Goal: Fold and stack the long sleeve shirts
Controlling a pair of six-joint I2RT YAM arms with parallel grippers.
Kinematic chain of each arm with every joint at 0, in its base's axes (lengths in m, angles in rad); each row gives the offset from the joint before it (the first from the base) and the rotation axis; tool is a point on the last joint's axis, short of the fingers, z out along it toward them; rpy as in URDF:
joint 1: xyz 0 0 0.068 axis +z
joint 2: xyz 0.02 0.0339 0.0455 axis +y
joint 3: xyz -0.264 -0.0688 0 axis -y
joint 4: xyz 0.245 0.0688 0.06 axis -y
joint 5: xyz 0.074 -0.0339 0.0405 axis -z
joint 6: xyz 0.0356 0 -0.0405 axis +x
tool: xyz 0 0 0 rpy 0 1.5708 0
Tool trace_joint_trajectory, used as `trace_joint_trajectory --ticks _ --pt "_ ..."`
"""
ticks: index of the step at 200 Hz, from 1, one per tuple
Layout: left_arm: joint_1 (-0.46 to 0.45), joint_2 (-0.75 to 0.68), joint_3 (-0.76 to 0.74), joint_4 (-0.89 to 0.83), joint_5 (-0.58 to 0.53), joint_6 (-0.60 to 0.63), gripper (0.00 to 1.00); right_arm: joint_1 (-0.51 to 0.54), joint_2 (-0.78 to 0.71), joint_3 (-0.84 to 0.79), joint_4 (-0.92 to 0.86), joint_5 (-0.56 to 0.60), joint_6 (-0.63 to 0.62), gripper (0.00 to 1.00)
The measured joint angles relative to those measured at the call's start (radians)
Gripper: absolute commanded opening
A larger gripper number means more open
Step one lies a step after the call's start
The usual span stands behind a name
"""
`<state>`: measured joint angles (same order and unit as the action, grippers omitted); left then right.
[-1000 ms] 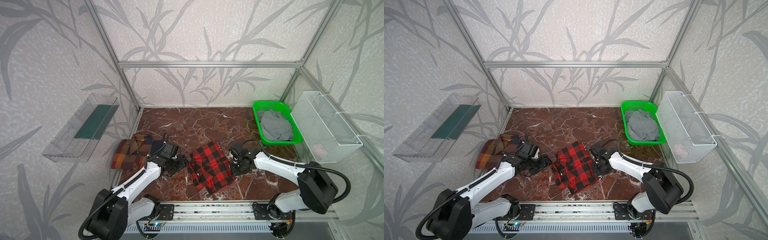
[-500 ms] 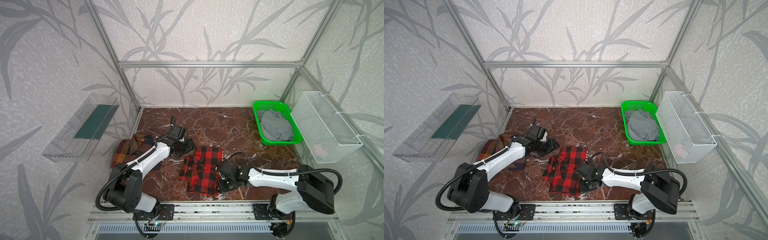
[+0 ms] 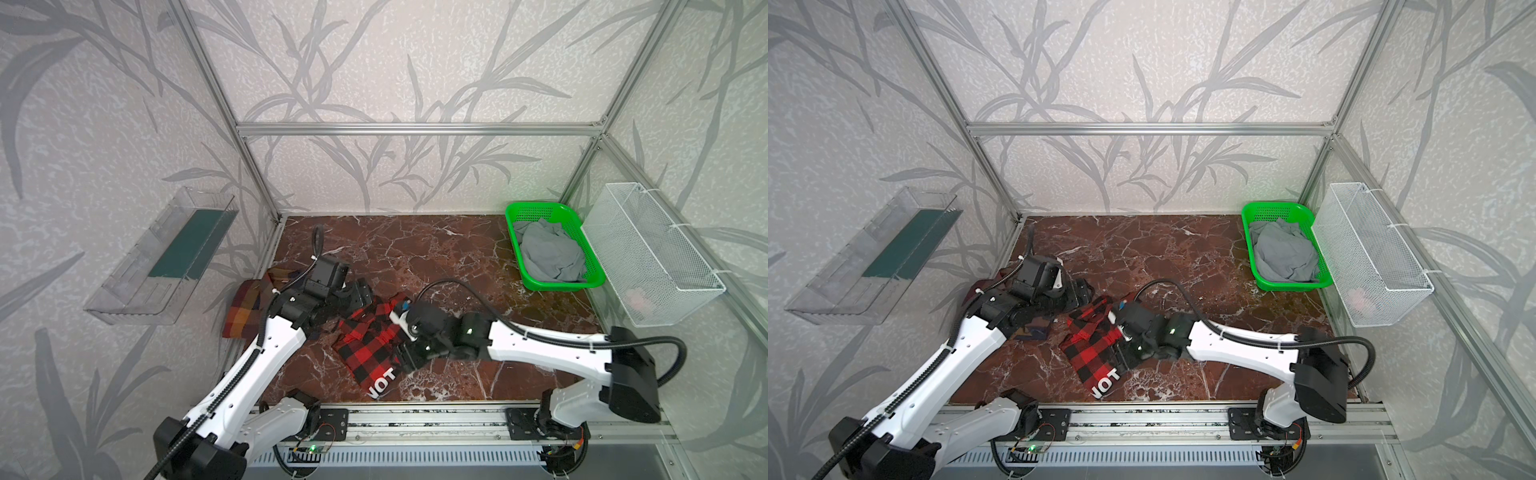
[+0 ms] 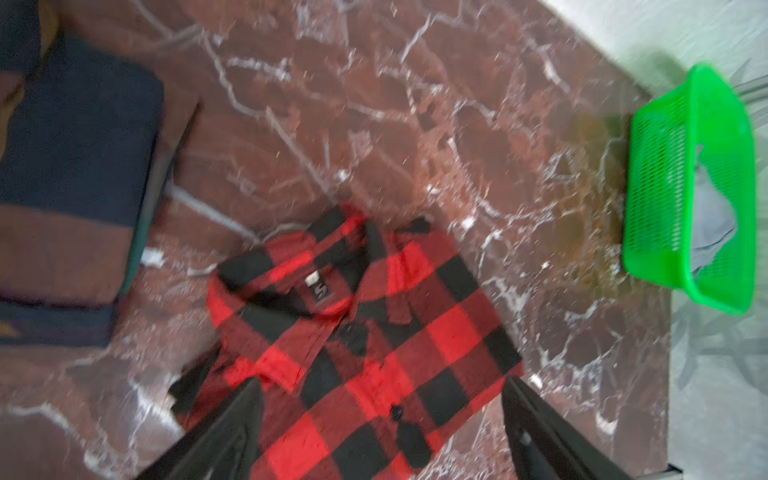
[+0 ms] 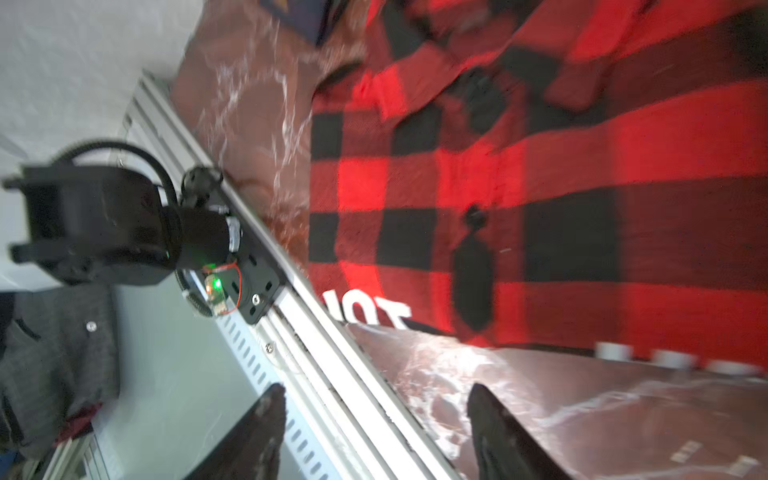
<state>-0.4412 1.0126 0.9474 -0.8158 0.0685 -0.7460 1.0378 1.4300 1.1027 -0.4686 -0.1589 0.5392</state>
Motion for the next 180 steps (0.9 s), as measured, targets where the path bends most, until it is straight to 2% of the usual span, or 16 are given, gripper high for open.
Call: trace_joint_trajectory --ticks 22,40,59,68,93,130,180 --pt "-0.080 -0.059 -0.097 -0.053 -0.030 -0.059 0.94 -0.222 -0.037 -0.007 -0.002 -0.018 -0.112 0.75" --pt "-0.139 -0.097 -0.157 -0.085 -0.053 -0.124 0.94 -0.302 0.006 -0.020 0.001 -0.053 -0.186 0.77" --pt "-0.190 -0.142 -0.209 -0.114 -0.080 -0.195 0.95 -0.317 0.107 -0.017 0.013 -0.130 -0.248 0.77" --pt "-0.207 -0.171 -0.229 -0.132 -0.094 -0.225 0.99 -0.317 0.167 -0.008 0.013 -0.169 -0.275 0.77" --pt "-0.255 -0.248 -0.294 -0.148 -0.113 -0.324 0.99 -0.317 0.296 0.015 0.015 -0.248 -0.321 0.78" --pt "-0.348 -0.238 -0.424 -0.114 -0.114 -0.449 0.99 -0.325 0.339 0.018 0.032 -0.303 -0.344 0.78" --pt "-0.390 -0.171 -0.542 0.022 -0.099 -0.551 0.99 -0.335 0.379 0.025 0.051 -0.323 -0.350 0.78"
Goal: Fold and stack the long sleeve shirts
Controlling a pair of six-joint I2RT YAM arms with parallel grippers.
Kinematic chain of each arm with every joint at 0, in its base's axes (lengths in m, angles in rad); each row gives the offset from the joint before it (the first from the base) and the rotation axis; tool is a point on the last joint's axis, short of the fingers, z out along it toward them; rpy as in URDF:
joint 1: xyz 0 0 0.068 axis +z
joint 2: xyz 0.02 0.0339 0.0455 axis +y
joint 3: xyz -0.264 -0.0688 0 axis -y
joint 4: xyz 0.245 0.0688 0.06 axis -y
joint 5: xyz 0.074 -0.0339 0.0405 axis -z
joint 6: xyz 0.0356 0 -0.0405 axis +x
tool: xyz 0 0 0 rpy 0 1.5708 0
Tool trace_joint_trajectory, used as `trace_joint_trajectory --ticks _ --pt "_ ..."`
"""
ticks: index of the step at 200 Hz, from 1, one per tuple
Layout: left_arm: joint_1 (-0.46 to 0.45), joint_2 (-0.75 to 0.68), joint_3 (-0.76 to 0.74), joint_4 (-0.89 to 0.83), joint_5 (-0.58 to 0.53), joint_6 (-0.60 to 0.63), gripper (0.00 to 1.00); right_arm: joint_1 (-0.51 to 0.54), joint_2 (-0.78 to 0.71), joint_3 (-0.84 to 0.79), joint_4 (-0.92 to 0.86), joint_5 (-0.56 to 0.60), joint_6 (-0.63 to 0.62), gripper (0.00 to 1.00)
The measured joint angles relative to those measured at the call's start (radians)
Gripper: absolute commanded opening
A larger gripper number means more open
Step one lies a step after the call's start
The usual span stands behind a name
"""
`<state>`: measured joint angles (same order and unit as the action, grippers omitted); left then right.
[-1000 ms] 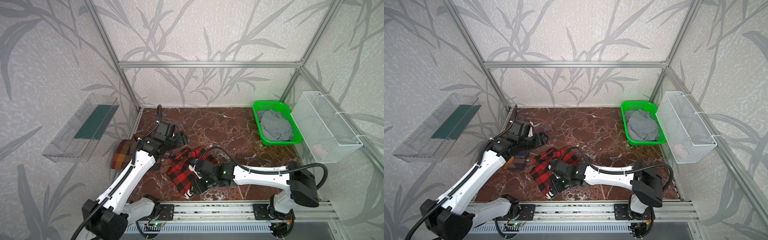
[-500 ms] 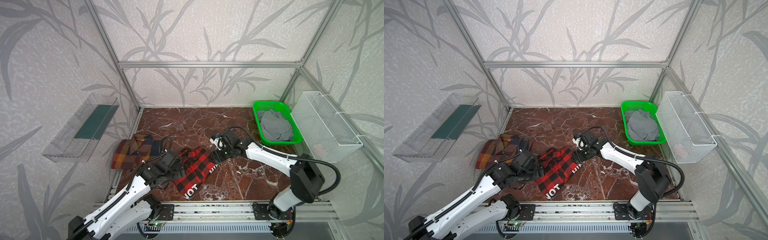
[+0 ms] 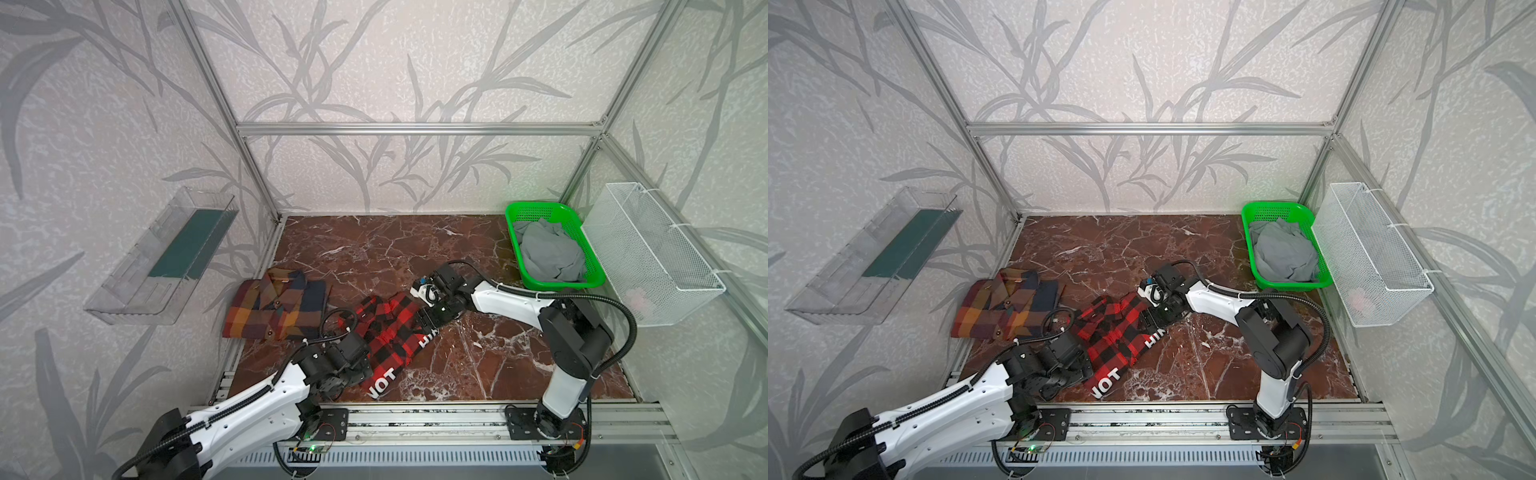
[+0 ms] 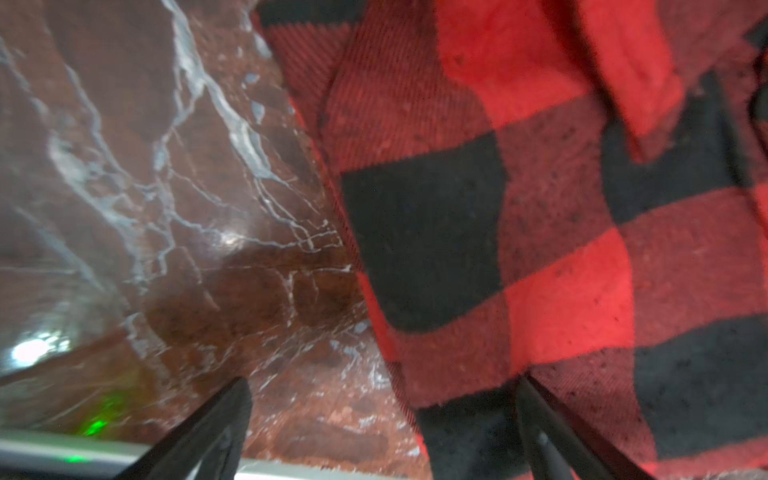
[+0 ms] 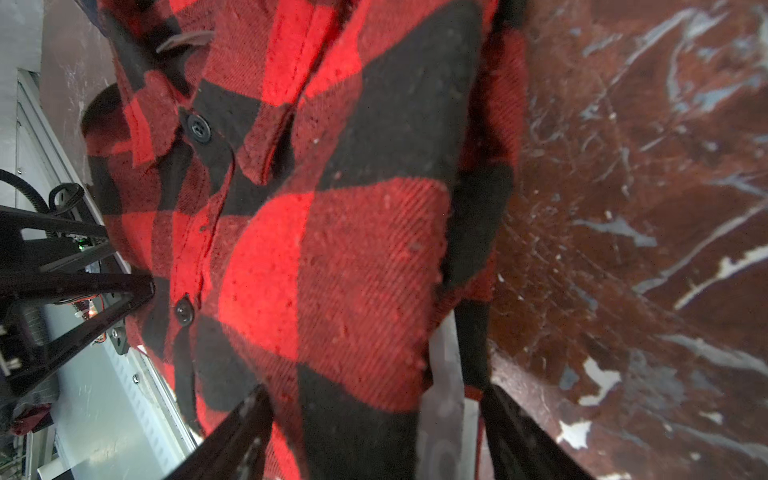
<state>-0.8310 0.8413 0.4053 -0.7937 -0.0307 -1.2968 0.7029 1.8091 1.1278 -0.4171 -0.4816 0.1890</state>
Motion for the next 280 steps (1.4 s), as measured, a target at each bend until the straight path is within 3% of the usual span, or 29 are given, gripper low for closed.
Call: trace_joint_trajectory --ticks 57,109,123,143,166,206,243,280 --pt "-0.009 0.034 -0.026 0.185 -0.015 -0.055 0.99 0.000 0.013 -0.006 0.022 -0.010 0.013 0.78" --pt "-0.026 0.083 -0.085 0.431 -0.021 -0.106 0.81 0.007 0.053 -0.010 0.047 -0.021 0.046 0.75" --pt "-0.027 0.100 -0.084 0.453 -0.021 -0.111 0.81 0.007 0.053 -0.011 0.050 -0.019 0.051 0.74" --pt "-0.029 0.103 -0.071 0.445 -0.021 -0.111 0.89 0.008 0.053 -0.011 0.050 -0.015 0.053 0.74" --pt "-0.038 0.061 -0.068 0.383 -0.020 -0.112 0.87 0.009 0.053 -0.011 0.048 -0.008 0.053 0.73" --pt "-0.045 -0.078 -0.153 0.364 -0.024 -0.138 0.63 0.010 0.055 -0.011 0.049 -0.008 0.054 0.68" --pt "-0.046 -0.036 -0.161 0.423 -0.020 -0.146 0.44 0.010 0.061 -0.022 0.075 -0.023 0.079 0.53" --pt "-0.045 0.116 -0.137 0.520 -0.021 -0.124 0.00 0.024 0.062 -0.058 0.132 -0.044 0.122 0.34"
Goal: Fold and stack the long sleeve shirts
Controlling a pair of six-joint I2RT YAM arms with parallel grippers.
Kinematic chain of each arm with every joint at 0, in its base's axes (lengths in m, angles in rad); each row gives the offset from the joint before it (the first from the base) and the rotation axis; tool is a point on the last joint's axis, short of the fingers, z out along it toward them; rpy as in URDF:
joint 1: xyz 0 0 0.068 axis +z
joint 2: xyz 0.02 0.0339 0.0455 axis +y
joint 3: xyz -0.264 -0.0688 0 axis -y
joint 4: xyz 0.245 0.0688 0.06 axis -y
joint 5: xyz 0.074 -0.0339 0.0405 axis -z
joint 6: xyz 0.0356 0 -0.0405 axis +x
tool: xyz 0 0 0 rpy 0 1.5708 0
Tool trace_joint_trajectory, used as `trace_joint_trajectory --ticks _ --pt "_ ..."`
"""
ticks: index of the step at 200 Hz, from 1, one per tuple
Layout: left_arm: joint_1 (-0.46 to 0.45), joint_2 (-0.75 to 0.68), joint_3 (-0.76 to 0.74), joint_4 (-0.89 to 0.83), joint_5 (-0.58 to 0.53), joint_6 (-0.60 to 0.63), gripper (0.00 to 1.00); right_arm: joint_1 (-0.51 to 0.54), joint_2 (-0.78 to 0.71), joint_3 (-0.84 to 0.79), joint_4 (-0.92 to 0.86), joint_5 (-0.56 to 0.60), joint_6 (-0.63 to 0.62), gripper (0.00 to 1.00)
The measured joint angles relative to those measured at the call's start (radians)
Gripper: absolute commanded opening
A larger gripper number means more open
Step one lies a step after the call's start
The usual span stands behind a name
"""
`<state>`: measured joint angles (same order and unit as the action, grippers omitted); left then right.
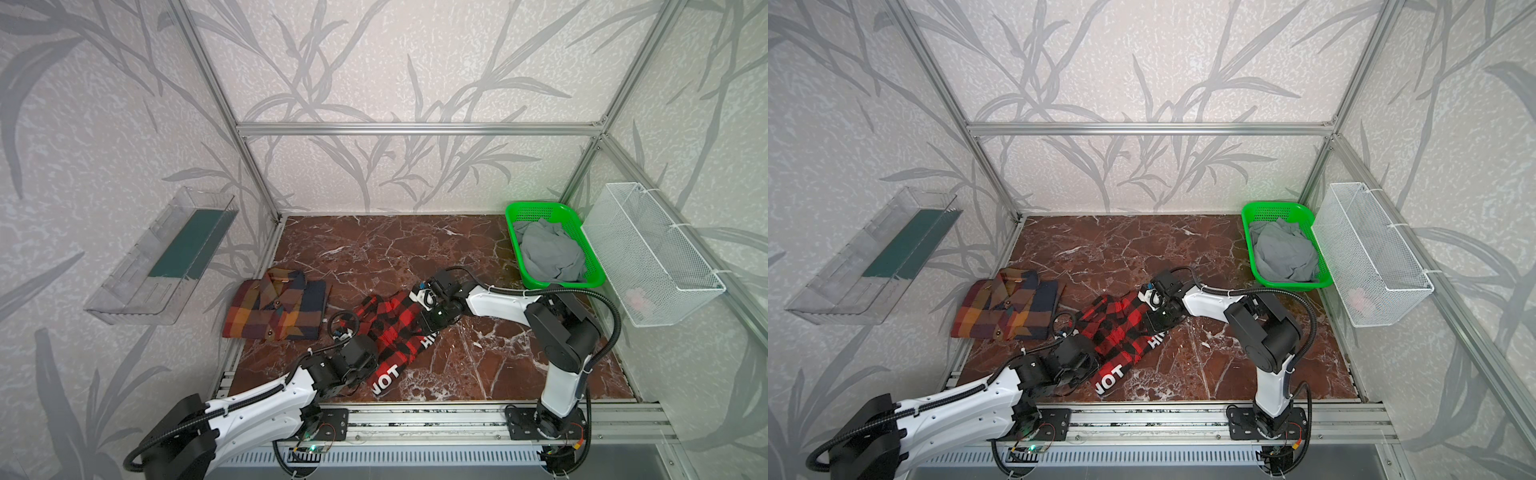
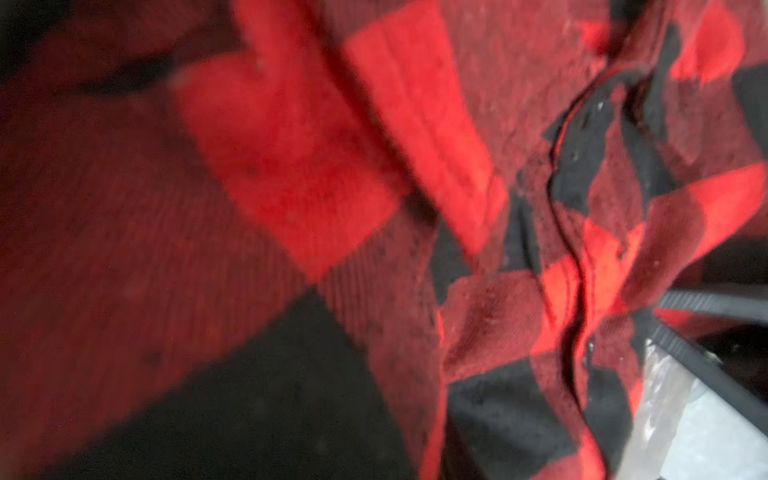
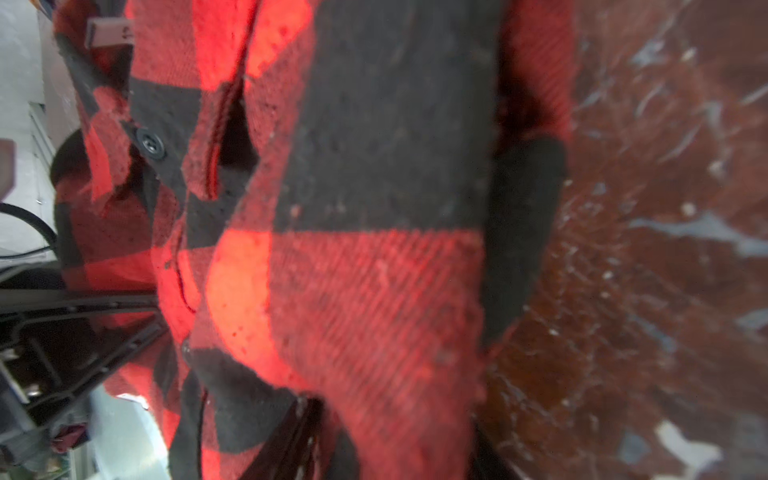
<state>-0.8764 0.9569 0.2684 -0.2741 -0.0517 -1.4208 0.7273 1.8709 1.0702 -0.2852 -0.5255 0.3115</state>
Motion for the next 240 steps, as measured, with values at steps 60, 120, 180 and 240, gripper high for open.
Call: trace_joint_trajectory --ticks 60,120,180,240 --pt "0.172 0.060 0.124 -0.126 0.054 0.158 0.00 0.050 -0.045 -0.103 0.148 -0.024 0.132 0.00" --pt "0.483 0.090 0.493 -0.468 0.007 0.507 0.00 0.179 -0.077 -0.040 0.292 0.028 0.288 0.00" --pt "0.879 0.089 0.625 -0.549 -0.005 0.766 0.00 0.282 0.055 0.293 0.404 0.138 0.370 0.00" --pt "1.012 0.100 0.628 -0.492 -0.258 0.853 0.00 0.371 0.371 0.607 0.468 0.176 0.409 0.00"
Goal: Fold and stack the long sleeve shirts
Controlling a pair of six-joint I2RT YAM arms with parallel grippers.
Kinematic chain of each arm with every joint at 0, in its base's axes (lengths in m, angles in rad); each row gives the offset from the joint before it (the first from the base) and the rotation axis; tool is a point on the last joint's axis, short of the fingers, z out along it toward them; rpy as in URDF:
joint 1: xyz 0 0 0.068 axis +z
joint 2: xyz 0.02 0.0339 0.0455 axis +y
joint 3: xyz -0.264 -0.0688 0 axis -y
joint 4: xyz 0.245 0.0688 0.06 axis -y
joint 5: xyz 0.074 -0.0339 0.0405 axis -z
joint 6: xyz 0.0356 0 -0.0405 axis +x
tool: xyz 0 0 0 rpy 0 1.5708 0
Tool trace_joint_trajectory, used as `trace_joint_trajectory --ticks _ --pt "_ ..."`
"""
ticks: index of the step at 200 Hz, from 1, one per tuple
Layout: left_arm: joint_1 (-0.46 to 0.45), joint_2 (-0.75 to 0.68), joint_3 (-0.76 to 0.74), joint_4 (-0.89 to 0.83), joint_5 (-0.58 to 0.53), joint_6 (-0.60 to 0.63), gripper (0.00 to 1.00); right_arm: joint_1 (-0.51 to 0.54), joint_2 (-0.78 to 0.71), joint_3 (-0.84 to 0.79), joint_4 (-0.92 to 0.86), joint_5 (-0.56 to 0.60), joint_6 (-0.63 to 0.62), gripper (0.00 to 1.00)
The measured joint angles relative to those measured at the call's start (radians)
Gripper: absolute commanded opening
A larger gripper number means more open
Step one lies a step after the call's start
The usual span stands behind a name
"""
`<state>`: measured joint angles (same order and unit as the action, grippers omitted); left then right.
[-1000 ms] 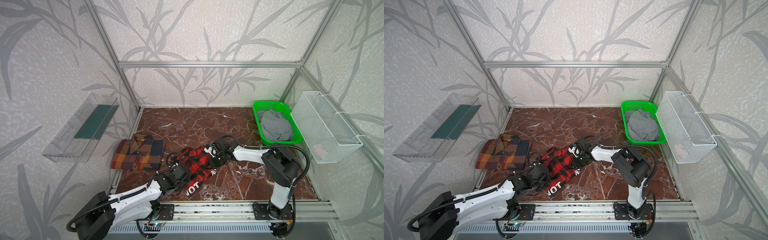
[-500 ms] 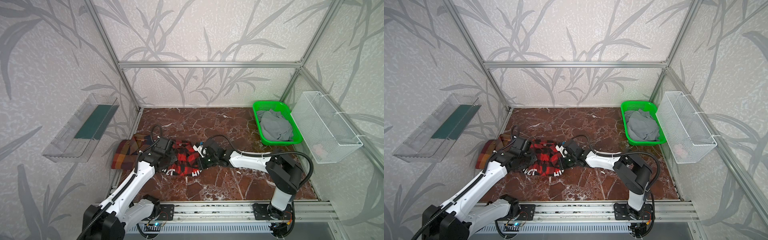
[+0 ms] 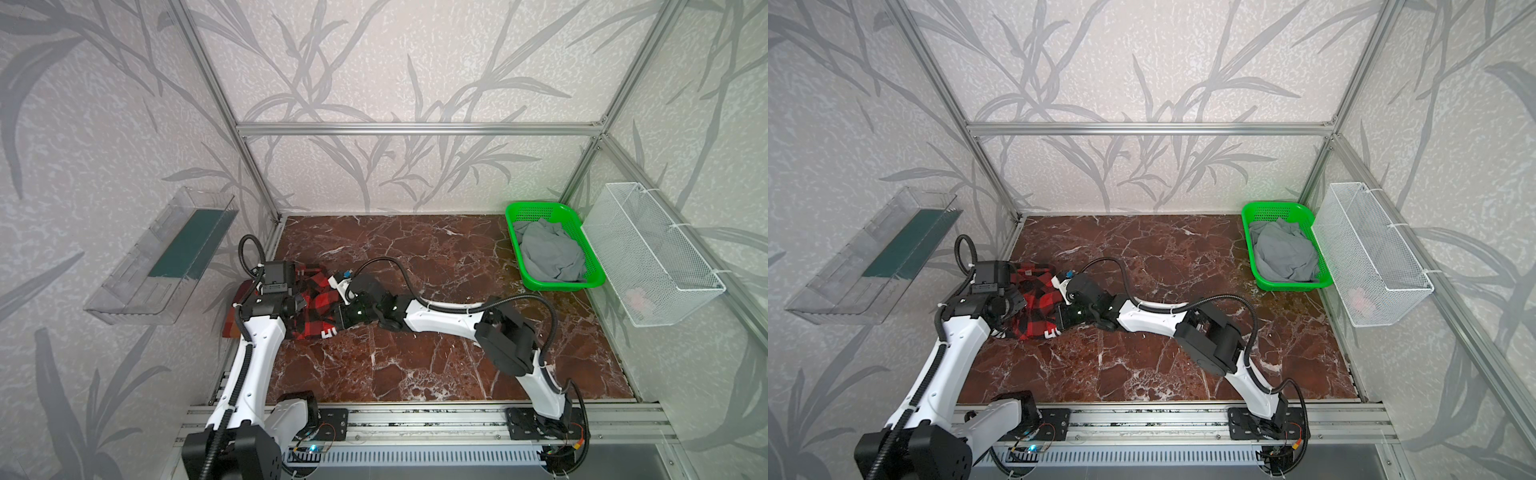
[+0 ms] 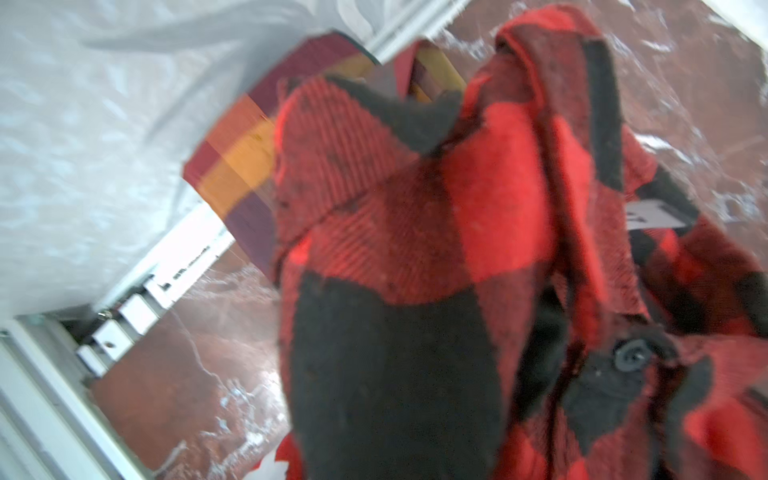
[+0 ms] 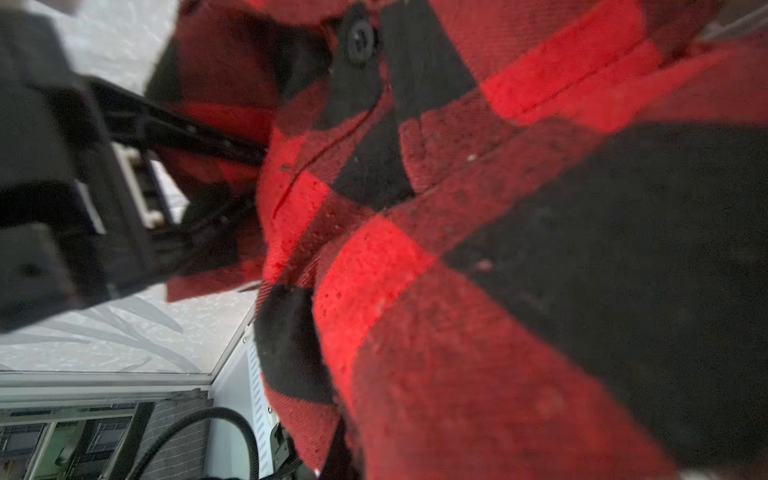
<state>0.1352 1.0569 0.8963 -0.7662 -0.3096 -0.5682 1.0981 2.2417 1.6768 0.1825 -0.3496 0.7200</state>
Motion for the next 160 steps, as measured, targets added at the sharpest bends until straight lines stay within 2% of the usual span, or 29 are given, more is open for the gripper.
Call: trace_joint_trajectory --ticks 27,69,121,133,149,160 --pt "0.028 0.056 0.001 0.039 -0.066 0.027 0.00 0.005 0.074 0.063 0.024 0.021 0.012 0.00" --pt "0.067 0.182 0.034 0.097 -0.093 0.046 0.00 0.021 0.120 0.136 0.051 0.074 0.019 0.00" --pt "0.089 0.292 0.126 0.118 -0.153 0.066 0.00 0.032 0.243 0.326 0.032 0.121 0.028 0.00" --pt "0.089 0.305 0.145 0.113 -0.165 0.071 0.07 0.035 0.274 0.375 0.014 0.126 0.029 0.00" --pt "0.089 0.328 0.185 0.090 -0.176 0.064 0.27 0.041 0.309 0.432 -0.002 0.136 0.031 0.00" --pt "0.090 0.342 0.216 0.076 -0.182 0.058 0.32 0.045 0.326 0.462 -0.014 0.143 0.032 0.00"
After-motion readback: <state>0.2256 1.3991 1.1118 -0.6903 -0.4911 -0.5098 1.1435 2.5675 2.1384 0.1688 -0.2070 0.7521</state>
